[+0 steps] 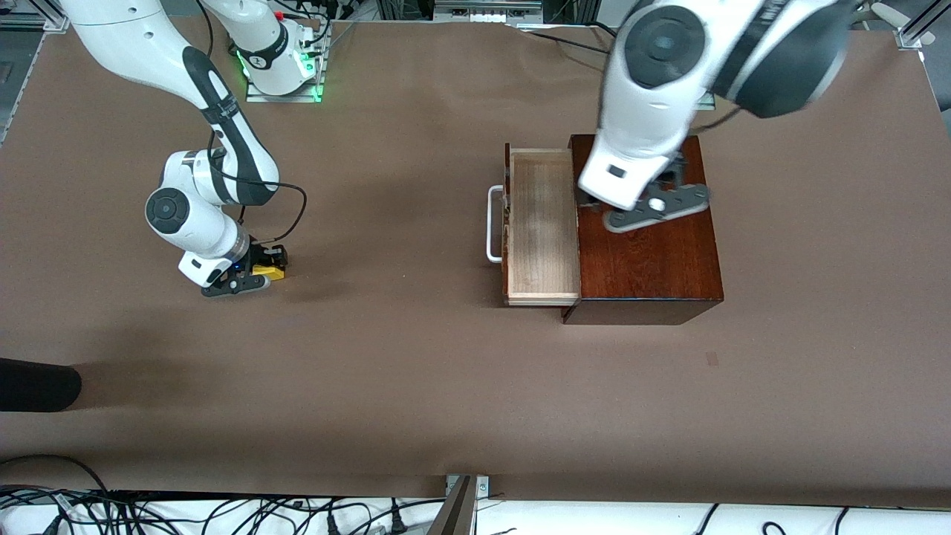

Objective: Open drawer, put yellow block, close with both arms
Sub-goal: 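Grasp the yellow cube with the right gripper while the left gripper withdraws, then carry the yellow cube with the right gripper and lower it into the drawer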

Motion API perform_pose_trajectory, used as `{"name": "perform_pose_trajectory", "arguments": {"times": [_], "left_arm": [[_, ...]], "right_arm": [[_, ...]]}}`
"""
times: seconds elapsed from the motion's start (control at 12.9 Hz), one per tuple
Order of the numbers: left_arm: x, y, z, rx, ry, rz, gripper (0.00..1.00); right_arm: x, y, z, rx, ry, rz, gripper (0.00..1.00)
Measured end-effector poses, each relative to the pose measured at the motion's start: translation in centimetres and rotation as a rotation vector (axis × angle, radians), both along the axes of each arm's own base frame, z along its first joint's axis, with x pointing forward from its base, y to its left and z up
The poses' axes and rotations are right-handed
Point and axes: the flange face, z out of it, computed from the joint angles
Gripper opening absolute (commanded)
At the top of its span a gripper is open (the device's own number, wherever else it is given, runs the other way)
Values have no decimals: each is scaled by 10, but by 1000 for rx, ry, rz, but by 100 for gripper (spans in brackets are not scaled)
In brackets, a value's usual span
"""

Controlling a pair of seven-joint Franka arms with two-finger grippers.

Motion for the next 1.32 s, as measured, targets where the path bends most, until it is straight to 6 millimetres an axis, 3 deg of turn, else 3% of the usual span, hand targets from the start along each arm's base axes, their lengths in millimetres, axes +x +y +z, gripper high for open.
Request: {"name": "perform_pose_trajectory", "arguments": {"times": [0.16,0.31,0.54,0.7,1.01,1.17,1.32], "left_arm": [[14,39,13,-29,8,-95,100],[20,81,33,-74,11,-183,100],[22,166,48,-103,8,-272,100],[16,207,49,-112,-27,-274,100],[-4,238,43,-104,-82,-237,100],[-5,241,41,-104,-75,-233,100],[-5,238,41,-104,-75,-238,100]], "right_arm": [[12,17,30,12,16,27,0],[28,43,78,27,27,69,0],[45,95,141,54,38,164,0],[44,139,171,82,21,270,0],[9,250,207,98,-39,500,0],[-18,314,228,62,-99,648,0],[-54,382,236,32,-147,799,0]]}}
